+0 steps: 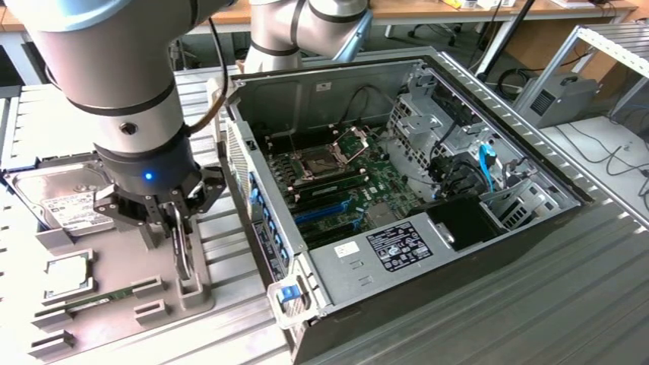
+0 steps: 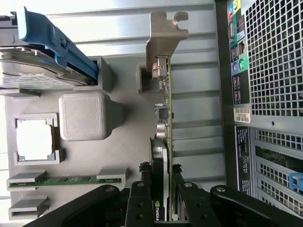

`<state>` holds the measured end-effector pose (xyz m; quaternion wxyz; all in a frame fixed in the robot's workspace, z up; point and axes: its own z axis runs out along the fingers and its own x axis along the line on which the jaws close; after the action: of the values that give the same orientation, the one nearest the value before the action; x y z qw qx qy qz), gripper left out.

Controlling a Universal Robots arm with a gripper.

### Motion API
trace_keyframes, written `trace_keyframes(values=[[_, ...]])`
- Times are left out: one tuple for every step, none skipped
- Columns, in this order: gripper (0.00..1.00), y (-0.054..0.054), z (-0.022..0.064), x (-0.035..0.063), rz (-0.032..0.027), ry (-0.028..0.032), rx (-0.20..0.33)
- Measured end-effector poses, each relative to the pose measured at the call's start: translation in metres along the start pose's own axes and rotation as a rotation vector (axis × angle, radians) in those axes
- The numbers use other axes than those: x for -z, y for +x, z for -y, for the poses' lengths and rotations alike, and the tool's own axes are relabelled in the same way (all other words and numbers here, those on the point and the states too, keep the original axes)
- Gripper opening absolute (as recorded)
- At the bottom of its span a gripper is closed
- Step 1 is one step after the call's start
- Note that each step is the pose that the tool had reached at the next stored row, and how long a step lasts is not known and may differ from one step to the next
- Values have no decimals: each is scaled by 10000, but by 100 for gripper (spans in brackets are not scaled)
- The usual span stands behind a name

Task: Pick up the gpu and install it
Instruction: 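Pick up the gpu and move the gpu toward the slot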

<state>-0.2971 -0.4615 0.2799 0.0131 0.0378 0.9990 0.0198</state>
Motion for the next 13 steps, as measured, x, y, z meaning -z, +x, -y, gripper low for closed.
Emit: trace_keyframes(values=[[27, -1, -1, 25, 1, -1, 0], [27, -1, -2, 51, 1, -1, 0], [27, -2, -3, 77, 1, -1, 0], [27, -3, -4, 104, 1, -1, 0], [27, -3, -6, 141, 1, -1, 0], [27, -4, -7, 168, 1, -2, 0], [27, -5, -8, 200, 2, -2, 0], [27, -6, -9, 228, 2, -1, 0], [27, -7, -10, 256, 3, -1, 0], [27, -7, -12, 283, 4, -1, 1], [27, -8, -13, 315, 5, -2, 0], [27, -8, -14, 339, 4, 0, 0], [27, -9, -15, 366, 6, -1, 0]])
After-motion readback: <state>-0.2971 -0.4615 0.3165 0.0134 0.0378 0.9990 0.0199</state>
